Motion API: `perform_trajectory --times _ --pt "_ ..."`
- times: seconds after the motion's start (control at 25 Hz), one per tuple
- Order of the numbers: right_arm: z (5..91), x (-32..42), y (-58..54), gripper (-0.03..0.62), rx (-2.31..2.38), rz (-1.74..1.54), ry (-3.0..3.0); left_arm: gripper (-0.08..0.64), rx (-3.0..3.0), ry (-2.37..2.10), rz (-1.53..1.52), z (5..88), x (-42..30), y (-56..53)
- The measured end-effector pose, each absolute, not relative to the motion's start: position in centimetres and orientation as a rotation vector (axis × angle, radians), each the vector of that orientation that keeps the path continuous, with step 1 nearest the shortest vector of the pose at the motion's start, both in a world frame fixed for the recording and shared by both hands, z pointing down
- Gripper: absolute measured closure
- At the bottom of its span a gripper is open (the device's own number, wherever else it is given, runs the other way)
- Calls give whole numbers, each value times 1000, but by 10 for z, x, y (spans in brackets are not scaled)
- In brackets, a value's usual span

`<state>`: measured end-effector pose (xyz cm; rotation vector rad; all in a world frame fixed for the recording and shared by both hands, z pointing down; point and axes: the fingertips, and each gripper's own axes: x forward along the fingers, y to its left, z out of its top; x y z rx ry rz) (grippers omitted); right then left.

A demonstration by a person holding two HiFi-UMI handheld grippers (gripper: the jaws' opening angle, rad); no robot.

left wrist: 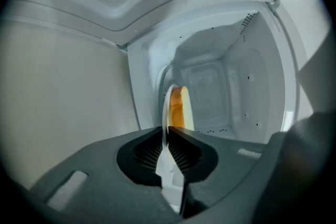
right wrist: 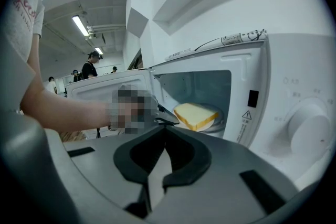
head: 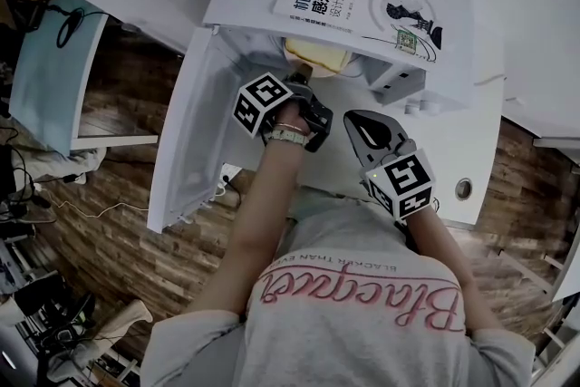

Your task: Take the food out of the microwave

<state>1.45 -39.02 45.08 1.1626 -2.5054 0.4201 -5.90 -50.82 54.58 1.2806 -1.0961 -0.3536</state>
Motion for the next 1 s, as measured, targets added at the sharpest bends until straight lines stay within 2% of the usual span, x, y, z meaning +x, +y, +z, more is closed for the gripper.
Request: perform_trajectory --times 0.28,1.0 --pt "448 13 -388 581 1191 406 -2517 541 1349 -1042 -437 527 -59 -509" --pt "417 15 -343 581 1225 298 -2571 541 1366 -1035 -538 505 -61 -446"
